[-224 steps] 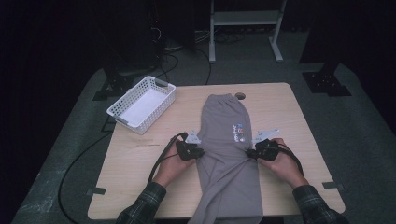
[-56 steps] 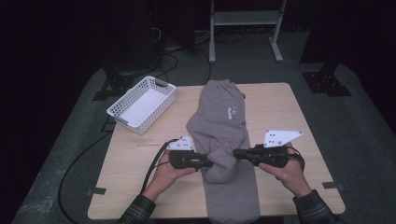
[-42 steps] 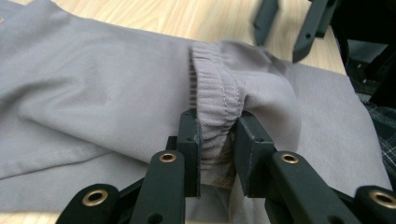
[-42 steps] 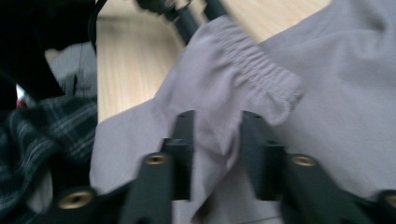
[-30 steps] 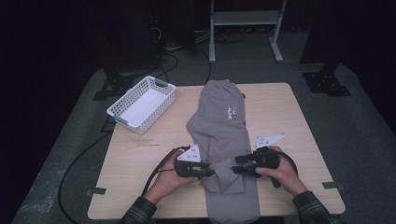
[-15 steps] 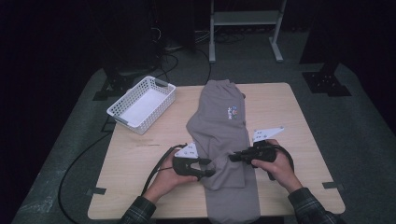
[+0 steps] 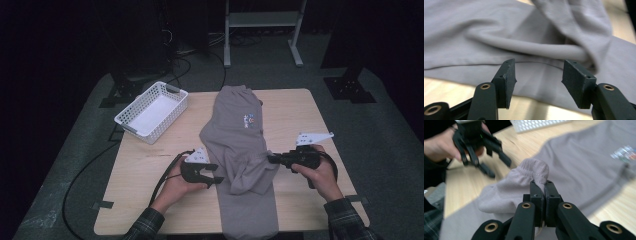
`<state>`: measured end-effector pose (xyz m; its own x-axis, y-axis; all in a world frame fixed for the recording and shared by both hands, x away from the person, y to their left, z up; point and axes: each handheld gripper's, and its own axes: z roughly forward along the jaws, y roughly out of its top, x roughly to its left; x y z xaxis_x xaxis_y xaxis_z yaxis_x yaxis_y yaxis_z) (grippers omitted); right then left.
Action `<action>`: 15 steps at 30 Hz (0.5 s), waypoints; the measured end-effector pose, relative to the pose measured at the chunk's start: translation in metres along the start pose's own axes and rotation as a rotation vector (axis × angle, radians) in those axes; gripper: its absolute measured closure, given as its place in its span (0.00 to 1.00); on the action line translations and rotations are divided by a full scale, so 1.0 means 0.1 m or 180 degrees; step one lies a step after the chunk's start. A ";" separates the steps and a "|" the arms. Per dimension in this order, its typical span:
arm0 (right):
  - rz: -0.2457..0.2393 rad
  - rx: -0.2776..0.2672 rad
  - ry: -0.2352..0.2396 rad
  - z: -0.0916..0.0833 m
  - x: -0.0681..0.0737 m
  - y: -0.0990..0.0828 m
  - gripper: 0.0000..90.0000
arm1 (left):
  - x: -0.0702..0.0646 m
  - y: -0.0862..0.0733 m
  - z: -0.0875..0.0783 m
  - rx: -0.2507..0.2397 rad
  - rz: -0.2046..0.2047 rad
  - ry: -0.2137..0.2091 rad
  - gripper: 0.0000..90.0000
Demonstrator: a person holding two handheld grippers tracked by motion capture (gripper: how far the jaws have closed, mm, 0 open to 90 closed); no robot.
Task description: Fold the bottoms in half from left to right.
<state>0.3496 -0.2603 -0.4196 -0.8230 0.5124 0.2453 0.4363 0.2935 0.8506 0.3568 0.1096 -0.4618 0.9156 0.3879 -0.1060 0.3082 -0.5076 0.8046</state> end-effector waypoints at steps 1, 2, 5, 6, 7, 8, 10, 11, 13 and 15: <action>0.0008 0.0036 -0.0050 -0.02 -0.03 -0.04 0.96 | 0.03 0.01 0.01 0.0007 -0.0003 0.0043 0.50; 0.0017 0.0044 -0.0062 -0.03 -0.04 -0.05 0.96 | 0.06 0.02 0.03 0.0050 0.0012 0.0114 0.50; 0.0038 0.0084 -0.0112 -0.05 -0.08 -0.10 0.96 | 0.17 0.06 0.10 0.0124 0.0055 0.0250 0.51; 0.0049 0.0092 -0.0114 -0.05 -0.08 -0.10 0.96 | 0.20 0.07 0.15 0.0111 0.0034 0.0228 0.51; 0.0052 0.0090 -0.0118 -0.04 -0.09 -0.11 0.96 | 0.21 0.08 0.17 0.0109 0.0035 0.0219 0.51; 0.0045 0.0098 -0.0128 -0.04 -0.09 -0.11 0.96 | 0.22 0.09 0.21 0.0129 0.0040 0.0208 0.52; 0.0042 0.0116 -0.0124 -0.02 -0.09 -0.11 0.96 | 0.20 0.12 0.30 0.0158 0.0053 0.0173 0.53; 0.0046 0.0120 -0.0125 -0.02 -0.09 -0.11 0.96 | 0.20 0.13 0.34 0.0185 0.0088 0.0178 0.54; 0.0051 0.0132 -0.0124 -0.01 -0.09 -0.12 0.96 | 0.19 0.16 0.41 0.0249 0.0158 0.0200 0.56; 0.0044 0.0141 -0.0126 0.00 -0.08 -0.12 0.96 | 0.19 0.16 0.45 0.0242 0.0152 0.0197 0.59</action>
<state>0.3509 -0.2686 -0.4319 -0.8020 0.5479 0.2377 0.4640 0.3211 0.8256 0.3913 0.0738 -0.4772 0.9127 0.4075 -0.0305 0.2855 -0.5825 0.7610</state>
